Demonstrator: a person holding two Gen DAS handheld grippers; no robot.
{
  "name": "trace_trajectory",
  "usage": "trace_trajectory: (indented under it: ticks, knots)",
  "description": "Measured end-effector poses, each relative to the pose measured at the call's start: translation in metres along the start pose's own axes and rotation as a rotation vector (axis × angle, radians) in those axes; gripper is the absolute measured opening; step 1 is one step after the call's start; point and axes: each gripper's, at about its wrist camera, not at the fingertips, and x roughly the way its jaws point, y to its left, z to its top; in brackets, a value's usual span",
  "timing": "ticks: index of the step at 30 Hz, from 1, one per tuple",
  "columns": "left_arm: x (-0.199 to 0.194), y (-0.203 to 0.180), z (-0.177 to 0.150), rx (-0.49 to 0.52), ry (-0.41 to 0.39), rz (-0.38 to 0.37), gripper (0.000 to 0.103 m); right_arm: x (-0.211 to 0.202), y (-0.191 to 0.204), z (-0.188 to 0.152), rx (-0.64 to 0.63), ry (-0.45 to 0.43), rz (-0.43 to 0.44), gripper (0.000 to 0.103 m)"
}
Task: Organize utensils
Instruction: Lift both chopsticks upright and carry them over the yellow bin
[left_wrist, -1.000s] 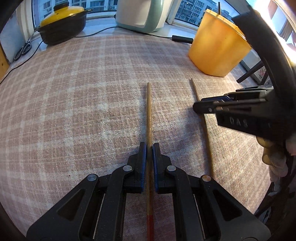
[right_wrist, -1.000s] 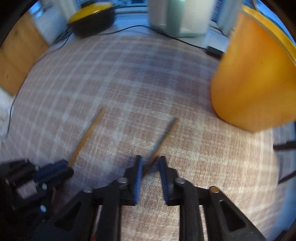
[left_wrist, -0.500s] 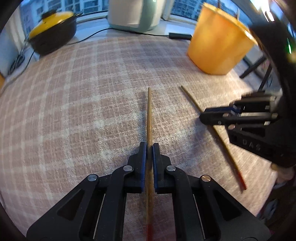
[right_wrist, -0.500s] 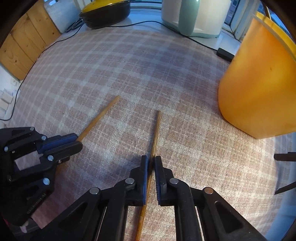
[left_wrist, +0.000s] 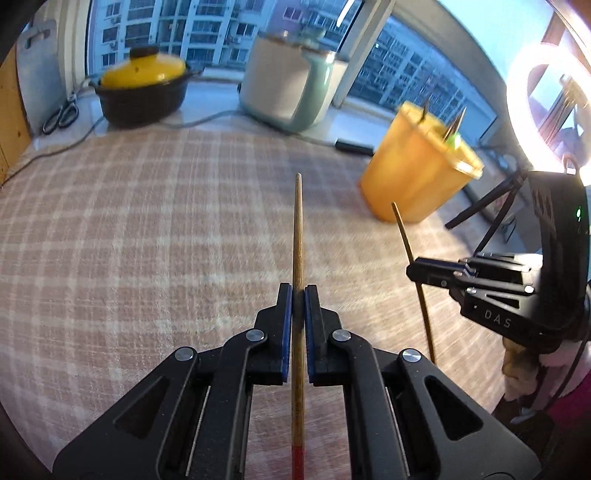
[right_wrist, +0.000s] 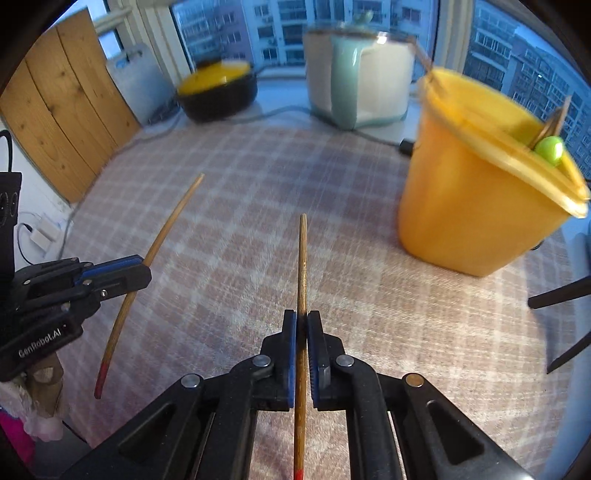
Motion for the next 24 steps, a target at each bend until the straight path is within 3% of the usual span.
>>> trace_trajectory:
  ticks: [11,24]
  knots:
    - [-0.034,-0.03,0.032,0.006,-0.14,-0.094,0.004,-0.066,-0.015,0.0,0.046,-0.185,-0.022,0.003]
    - [-0.031,-0.076,0.065,0.054,-0.199,-0.182,0.004,-0.123,-0.044,0.003,0.094,-0.31,-0.081,0.003]
